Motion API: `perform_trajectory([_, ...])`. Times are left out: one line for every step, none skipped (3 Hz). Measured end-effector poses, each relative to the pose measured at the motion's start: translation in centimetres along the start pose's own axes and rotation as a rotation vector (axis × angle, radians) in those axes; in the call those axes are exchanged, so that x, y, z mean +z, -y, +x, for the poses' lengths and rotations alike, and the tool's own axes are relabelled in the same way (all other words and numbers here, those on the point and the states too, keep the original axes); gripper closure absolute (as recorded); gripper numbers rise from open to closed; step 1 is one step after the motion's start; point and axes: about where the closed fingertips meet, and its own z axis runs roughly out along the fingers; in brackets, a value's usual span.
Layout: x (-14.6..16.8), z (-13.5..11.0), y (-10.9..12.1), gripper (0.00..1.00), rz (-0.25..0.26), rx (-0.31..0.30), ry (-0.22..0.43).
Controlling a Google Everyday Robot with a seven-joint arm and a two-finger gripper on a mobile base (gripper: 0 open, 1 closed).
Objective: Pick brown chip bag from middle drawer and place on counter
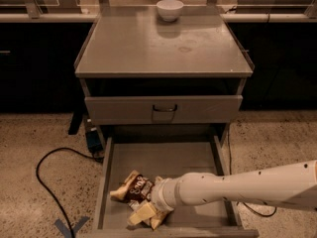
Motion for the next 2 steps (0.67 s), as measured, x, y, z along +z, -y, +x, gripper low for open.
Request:
perform_trajectory([0.4, 0.1, 0.3, 0.0, 0.015, 0.014, -0.003])
perform_trajectory([2.1, 0.5, 1.5, 0.0, 0.034, 0.053, -0.019])
